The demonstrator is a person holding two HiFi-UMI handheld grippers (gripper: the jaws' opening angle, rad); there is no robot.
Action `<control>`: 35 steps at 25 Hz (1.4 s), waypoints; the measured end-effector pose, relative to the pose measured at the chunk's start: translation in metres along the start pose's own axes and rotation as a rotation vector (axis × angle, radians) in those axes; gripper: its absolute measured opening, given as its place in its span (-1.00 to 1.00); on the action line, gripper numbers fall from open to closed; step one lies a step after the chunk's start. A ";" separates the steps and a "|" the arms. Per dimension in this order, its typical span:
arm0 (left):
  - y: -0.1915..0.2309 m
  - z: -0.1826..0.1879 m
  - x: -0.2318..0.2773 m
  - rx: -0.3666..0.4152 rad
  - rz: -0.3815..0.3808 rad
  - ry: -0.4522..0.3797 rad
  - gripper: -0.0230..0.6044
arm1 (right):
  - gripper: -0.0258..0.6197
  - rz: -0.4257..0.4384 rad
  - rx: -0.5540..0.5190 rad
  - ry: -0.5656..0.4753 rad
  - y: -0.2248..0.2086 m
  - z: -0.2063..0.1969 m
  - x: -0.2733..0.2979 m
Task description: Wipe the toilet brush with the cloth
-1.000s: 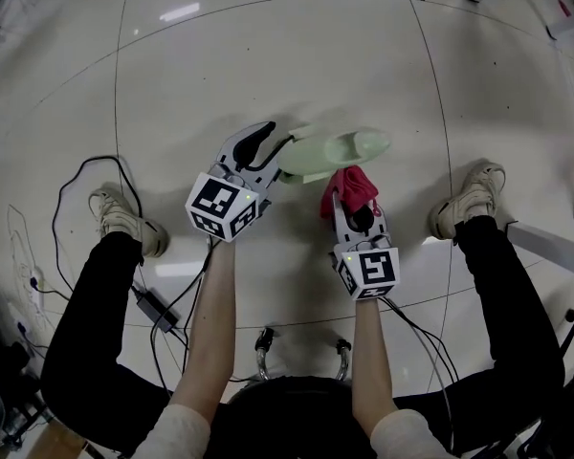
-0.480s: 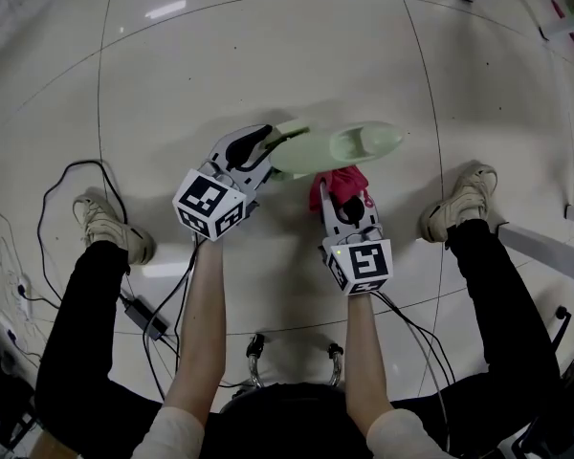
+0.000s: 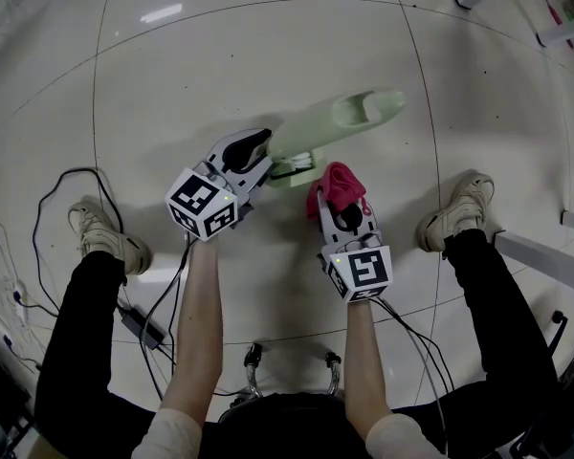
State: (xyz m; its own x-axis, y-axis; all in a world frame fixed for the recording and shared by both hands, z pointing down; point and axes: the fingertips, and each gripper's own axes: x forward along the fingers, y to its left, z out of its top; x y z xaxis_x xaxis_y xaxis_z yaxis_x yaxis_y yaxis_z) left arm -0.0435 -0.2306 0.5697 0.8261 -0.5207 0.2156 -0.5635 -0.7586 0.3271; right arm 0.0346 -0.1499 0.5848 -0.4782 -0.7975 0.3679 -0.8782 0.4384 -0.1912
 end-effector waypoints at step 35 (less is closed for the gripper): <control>-0.020 0.022 -0.020 0.060 -0.028 0.020 -0.51 | -0.82 0.040 -0.166 0.010 -0.021 0.023 0.022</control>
State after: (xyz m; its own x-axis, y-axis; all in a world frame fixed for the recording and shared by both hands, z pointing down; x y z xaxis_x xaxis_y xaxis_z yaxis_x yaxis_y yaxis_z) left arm -0.0486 -0.2137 0.5382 0.8413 -0.4914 0.2253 -0.5389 -0.7952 0.2779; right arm 0.0426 -0.1859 0.5759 -0.5121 -0.7741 0.3721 -0.8444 0.5331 -0.0532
